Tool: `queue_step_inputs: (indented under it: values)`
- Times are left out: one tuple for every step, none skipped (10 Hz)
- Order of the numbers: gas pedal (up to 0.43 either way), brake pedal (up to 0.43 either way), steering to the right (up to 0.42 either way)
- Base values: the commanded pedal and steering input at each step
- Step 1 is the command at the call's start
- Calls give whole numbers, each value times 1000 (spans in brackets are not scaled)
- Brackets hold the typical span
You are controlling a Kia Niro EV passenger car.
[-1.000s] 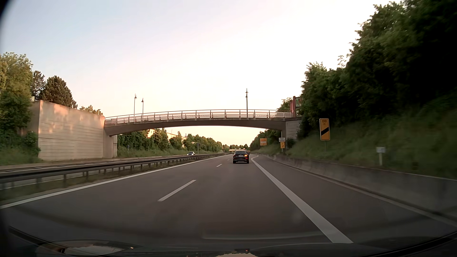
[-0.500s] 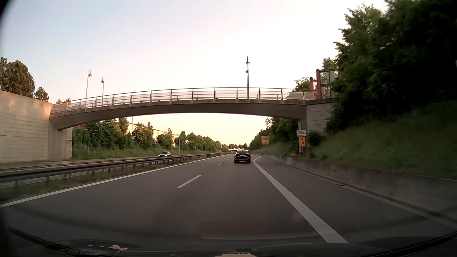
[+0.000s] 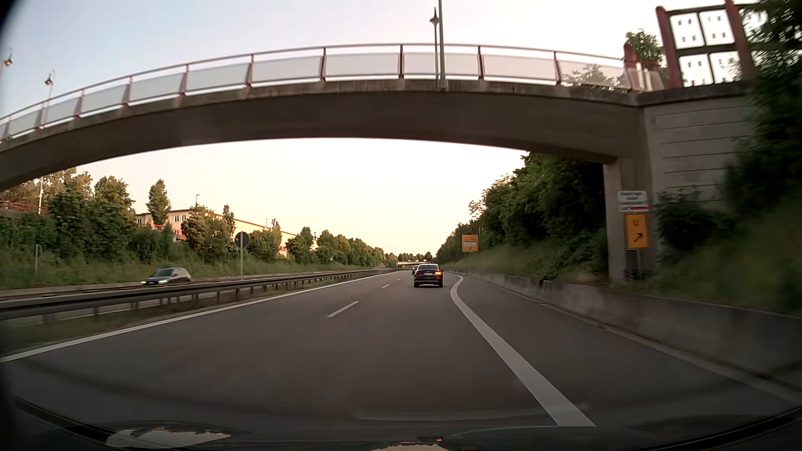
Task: Follow the waypoints while adhering to traffic rules and regulations
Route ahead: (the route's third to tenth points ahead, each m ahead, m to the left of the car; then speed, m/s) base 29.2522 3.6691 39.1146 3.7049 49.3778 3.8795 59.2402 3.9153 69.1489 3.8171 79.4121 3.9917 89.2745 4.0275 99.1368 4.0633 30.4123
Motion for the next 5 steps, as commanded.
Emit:
queue_step_inputs:
  values:
    - [268, 18, 4]
    - [268, 18, 4]
    - [268, 12, 4]
    - [268, 18, 4]
    - [268, 18, 4]
